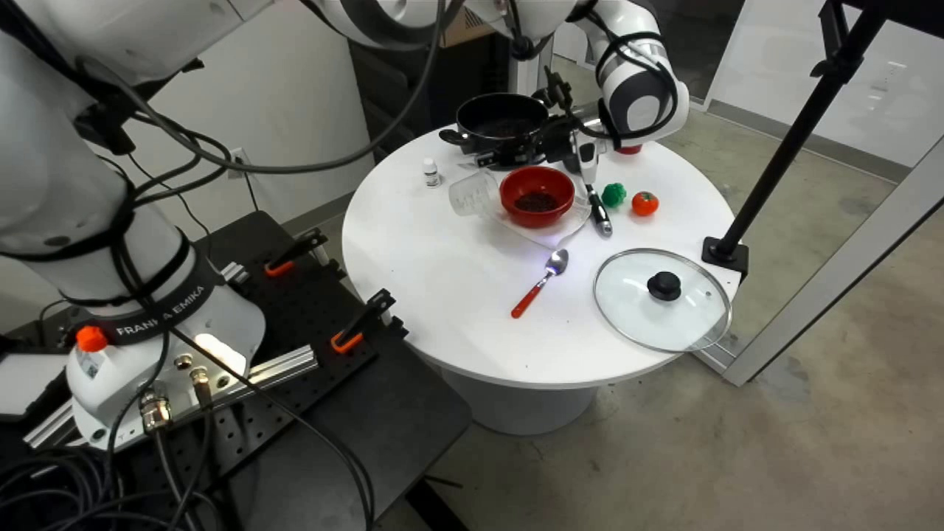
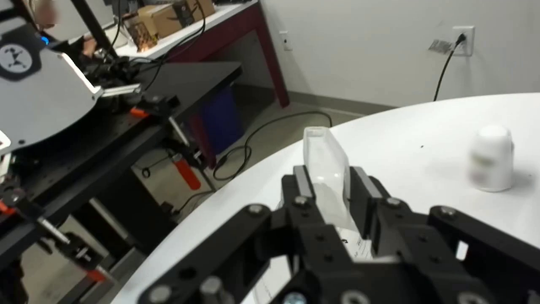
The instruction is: Pour the contents of the jug into the red bowl then place a spoonful in the pot
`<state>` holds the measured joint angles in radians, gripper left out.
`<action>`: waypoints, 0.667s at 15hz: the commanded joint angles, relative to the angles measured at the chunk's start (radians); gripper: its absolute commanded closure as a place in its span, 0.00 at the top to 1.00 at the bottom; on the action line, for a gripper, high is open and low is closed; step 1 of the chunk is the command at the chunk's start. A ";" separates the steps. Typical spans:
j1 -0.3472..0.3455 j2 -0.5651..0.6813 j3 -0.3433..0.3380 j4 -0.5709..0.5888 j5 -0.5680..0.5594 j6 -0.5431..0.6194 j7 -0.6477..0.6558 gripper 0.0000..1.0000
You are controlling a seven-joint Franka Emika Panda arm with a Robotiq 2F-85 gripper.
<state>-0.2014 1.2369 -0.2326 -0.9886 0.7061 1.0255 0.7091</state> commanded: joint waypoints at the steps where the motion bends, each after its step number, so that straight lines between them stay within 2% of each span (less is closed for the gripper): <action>1: 0.119 -0.162 -0.072 -0.242 -0.139 0.135 -0.194 0.07; 6: 0.266 -0.295 -0.128 -0.462 -0.295 0.345 -0.364 0.07; 7: 0.239 -0.337 -0.054 -0.508 -0.375 0.412 -0.357 0.07; 10: 0.278 -0.419 -0.014 -0.647 -0.491 0.590 -0.387 0.07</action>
<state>0.0461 0.9486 -0.2882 -1.4400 0.3196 1.4499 0.3674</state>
